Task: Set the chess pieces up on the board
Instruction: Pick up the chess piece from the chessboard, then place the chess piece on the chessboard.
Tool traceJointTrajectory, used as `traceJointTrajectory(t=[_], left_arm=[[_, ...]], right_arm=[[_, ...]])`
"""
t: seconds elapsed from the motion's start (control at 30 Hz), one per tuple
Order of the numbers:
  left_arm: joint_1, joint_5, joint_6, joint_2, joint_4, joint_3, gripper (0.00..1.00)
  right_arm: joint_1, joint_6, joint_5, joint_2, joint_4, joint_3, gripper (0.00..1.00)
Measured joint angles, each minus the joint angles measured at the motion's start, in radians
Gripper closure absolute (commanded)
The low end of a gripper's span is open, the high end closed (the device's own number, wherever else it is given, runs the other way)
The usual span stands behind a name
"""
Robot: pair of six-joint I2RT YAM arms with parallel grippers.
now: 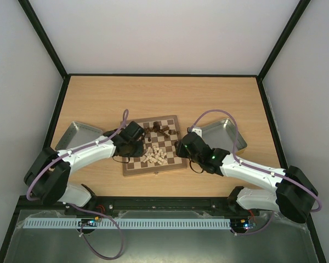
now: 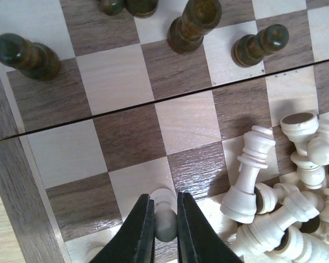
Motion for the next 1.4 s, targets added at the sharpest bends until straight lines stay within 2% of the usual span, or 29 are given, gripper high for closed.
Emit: traceJointTrajectory(t=[0.5,0.87,1.27,1.4], left_arm=[[-0.067,-0.023,-0.024,-0.026,-0.079,0.032,0.95],[-0.069,-0.044,-0.032,-0.018,-0.089,0.027,0.94],[-0.07,-0.048,-0.036,-0.011,-0.104,0.014,0.89],[-0.071,-0.049,-0.036,-0.009,-0.104,0.013,0.84]], right_arm=[[0.0,0.003,0.005,-0.028,0.0,-0.015,0.57],[0.0,0.005,0.005,-0.028,0.0,-0.021,0.56],[0.0,0.008,-0.002,-0.024,0.0,-0.021,0.56],[0.0,0.008,-0.005,-0.02,0.0,-0.021,0.56]])
